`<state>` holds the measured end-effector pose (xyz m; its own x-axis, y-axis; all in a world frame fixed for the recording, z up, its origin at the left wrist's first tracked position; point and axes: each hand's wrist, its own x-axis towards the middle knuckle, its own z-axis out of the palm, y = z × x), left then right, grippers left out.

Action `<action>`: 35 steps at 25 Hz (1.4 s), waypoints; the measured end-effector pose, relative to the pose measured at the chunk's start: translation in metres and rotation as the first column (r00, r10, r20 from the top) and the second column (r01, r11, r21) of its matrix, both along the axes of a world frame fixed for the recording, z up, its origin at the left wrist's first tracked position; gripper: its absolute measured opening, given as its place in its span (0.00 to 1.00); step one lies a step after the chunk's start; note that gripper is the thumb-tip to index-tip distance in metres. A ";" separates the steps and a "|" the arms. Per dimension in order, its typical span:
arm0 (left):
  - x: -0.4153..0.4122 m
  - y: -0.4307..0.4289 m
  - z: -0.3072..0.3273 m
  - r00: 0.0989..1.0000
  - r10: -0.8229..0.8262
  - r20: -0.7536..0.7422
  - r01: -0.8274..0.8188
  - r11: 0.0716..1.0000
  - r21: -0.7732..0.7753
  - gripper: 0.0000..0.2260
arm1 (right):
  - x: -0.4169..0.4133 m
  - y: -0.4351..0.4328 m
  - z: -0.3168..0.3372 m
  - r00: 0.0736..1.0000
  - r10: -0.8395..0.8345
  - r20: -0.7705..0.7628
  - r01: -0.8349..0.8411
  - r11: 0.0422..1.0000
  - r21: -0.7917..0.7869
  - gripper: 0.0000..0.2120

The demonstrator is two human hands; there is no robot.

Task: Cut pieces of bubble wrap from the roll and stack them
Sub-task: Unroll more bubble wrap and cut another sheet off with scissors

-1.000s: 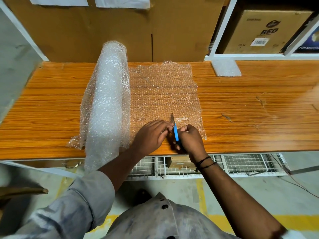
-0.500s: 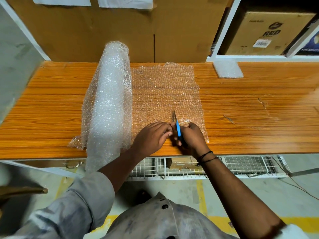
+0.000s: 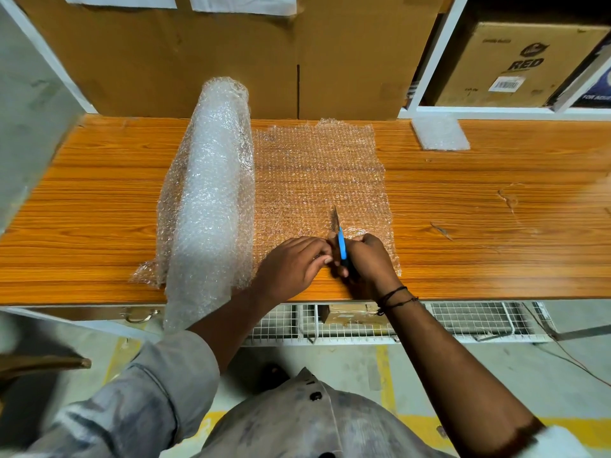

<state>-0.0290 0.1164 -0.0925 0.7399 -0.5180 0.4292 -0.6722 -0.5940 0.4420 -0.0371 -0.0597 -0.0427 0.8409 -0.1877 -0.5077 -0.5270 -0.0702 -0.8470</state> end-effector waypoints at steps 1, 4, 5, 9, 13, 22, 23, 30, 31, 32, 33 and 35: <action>0.000 0.000 0.000 1.000 -0.003 0.002 0.003 1.000 0.002 0.07 | 0.001 0.000 0.001 1.000 0.005 0.004 -0.005 1.000 0.002 0.15; 0.001 0.000 0.000 1.000 -0.003 -0.013 0.003 1.000 -0.008 0.08 | 0.005 0.000 0.002 1.000 0.021 0.019 -0.021 1.000 -0.019 0.16; 0.003 0.000 0.000 1.000 -0.003 -0.018 0.002 1.000 -0.012 0.08 | 0.007 0.000 0.003 0.999 0.028 0.018 -0.027 0.999 -0.036 0.16; 0.002 0.000 0.000 1.000 -0.016 -0.023 0.015 0.999 -0.028 0.08 | 0.015 0.001 0.005 1.000 0.016 -0.003 -0.016 0.999 -0.052 0.16; 0.002 0.002 -0.001 0.999 -0.032 -0.005 0.032 0.999 -0.036 0.07 | 0.028 0.001 0.012 1.000 0.022 0.000 -0.022 0.997 -0.080 0.18; 0.052 0.000 0.057 0.967 0.233 -0.099 -0.228 0.972 0.062 0.06 | 0.040 0.001 0.002 0.999 0.034 -0.034 -0.039 0.987 -0.155 0.23; 0.071 0.000 0.059 0.950 0.297 -0.099 -0.291 0.954 0.073 0.06 | 0.040 0.001 0.002 0.999 0.031 -0.028 -0.035 0.989 -0.144 0.24; 0.118 -0.022 0.001 0.929 0.302 -0.216 -0.280 0.952 0.124 0.12 | 0.036 0.008 0.002 1.000 0.007 -0.011 -0.010 0.960 -0.279 0.11; 0.116 -0.021 -0.004 0.933 0.301 -0.198 -0.292 0.953 0.077 0.12 | 0.035 0.010 0.003 1.000 0.007 -0.010 -0.010 0.948 -0.318 0.10; 0.114 -0.020 -0.008 0.938 0.297 -0.180 -0.293 0.955 0.050 0.12 | 0.034 0.011 0.002 1.000 0.009 -0.009 -0.012 0.944 -0.330 0.10; 0.113 -0.019 -0.010 0.943 0.289 -0.166 -0.287 0.957 0.037 0.12 | 0.034 0.012 0.001 1.000 0.009 -0.007 -0.011 0.945 -0.326 0.11; 0.112 -0.019 -0.010 0.945 0.278 -0.174 -0.280 0.960 0.014 0.11 | 0.036 0.011 0.000 1.000 0.006 -0.004 -0.007 0.956 -0.292 0.13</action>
<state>0.0830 0.0975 -0.1026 0.9172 -0.2763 0.2870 -0.3935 -0.7412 0.5438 -0.0006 -0.0489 -0.0430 0.8410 -0.3225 -0.4344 -0.5284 -0.3176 -0.7873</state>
